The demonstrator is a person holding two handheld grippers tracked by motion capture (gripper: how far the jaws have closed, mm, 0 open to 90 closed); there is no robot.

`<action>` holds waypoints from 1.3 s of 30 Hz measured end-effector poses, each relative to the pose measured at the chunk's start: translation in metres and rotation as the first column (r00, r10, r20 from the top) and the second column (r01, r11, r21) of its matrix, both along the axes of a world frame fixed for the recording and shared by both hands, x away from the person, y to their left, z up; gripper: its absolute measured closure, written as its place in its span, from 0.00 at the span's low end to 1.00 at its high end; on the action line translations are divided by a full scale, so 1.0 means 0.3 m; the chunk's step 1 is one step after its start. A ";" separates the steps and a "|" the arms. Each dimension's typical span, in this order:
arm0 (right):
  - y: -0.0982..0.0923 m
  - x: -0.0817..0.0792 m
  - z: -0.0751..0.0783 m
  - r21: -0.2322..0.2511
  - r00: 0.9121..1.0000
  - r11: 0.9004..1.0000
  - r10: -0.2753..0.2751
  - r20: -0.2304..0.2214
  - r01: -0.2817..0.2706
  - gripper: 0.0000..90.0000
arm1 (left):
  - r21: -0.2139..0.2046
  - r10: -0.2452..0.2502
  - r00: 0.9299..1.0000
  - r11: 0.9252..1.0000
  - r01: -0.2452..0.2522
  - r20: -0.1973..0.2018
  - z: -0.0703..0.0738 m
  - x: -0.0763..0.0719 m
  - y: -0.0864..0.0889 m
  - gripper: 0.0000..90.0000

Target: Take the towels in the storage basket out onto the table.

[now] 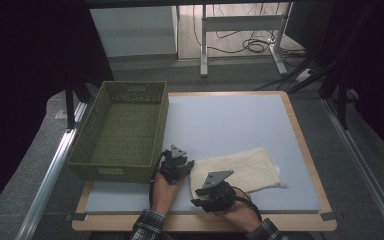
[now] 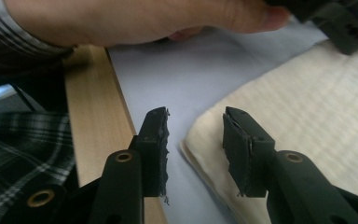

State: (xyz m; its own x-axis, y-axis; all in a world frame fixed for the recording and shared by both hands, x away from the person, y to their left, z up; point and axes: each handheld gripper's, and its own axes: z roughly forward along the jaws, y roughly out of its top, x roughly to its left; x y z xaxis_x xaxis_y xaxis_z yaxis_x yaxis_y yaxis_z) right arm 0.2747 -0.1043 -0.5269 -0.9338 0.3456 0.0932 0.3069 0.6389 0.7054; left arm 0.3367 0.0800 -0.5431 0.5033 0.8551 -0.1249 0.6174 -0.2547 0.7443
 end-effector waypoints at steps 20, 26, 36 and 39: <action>-0.020 -0.009 0.032 -0.007 0.995 0.999 -0.035 0.089 0.035 0.94 | -0.055 -0.036 0.999 0.998 0.037 0.022 0.025 0.008 -0.014 0.97; -0.062 -0.003 0.074 0.029 0.993 0.997 -0.067 0.098 0.065 0.94 | -0.060 -0.046 0.998 0.997 0.049 0.050 0.072 0.019 -0.028 0.97; -0.170 0.015 0.125 0.072 0.984 0.989 -0.137 0.112 0.130 0.94 | -0.050 -0.095 0.992 0.994 0.099 0.083 0.140 0.060 -0.112 0.97; -0.206 0.017 0.139 0.083 0.980 0.985 -0.160 0.120 0.151 0.94 | -0.048 -0.115 0.989 0.992 0.120 0.089 0.156 0.076 -0.145 0.97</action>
State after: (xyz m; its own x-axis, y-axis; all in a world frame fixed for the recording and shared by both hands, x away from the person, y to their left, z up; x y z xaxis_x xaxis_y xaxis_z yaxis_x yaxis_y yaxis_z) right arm 0.2800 -0.1660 -0.4851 -0.8751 0.4838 0.0085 0.3040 0.5360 0.7876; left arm 0.3594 0.0365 -0.4963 0.6106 0.7827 -0.1204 0.5184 -0.2802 0.8079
